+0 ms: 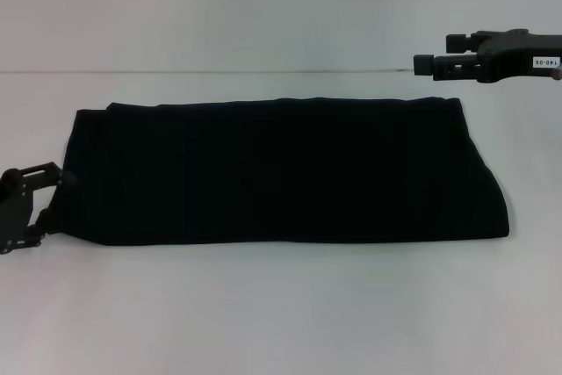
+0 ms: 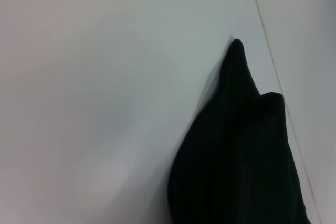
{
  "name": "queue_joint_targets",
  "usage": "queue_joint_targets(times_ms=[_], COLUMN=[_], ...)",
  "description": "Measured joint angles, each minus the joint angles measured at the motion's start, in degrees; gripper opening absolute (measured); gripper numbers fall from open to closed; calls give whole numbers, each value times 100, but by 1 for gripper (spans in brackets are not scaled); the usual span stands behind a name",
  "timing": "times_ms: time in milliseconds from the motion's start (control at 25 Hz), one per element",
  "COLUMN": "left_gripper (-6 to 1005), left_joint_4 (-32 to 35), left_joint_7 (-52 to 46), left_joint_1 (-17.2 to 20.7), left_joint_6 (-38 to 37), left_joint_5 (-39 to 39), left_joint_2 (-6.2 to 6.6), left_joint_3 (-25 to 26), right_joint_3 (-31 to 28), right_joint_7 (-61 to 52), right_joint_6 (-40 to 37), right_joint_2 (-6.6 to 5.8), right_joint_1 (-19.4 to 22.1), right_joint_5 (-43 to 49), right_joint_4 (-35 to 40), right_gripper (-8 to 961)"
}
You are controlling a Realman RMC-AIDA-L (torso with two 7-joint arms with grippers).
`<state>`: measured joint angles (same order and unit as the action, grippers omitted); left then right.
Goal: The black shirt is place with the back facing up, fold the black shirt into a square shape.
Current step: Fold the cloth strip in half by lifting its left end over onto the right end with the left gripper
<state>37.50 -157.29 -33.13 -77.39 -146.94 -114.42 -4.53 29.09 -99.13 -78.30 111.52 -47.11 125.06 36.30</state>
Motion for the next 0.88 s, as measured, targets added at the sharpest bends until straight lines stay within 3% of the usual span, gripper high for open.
queue_joint_targets(times_ms=[160,880], left_gripper=[900,178], left_joint_4=[11,12], left_joint_7=[58,671], left_joint_1=[28,70], left_joint_6=[-10,81], left_joint_5=[-65,-293], left_joint_2=[-1,-1], left_joint_3=[-12,-2], right_joint_3=[0,9], right_joint_7=[0,5], right_joint_6=[0,-2], right_joint_2=[-3,12], right_joint_1=[-7,-9], right_joint_5=[0,1], right_joint_4=[0,0], right_gripper=[932,927])
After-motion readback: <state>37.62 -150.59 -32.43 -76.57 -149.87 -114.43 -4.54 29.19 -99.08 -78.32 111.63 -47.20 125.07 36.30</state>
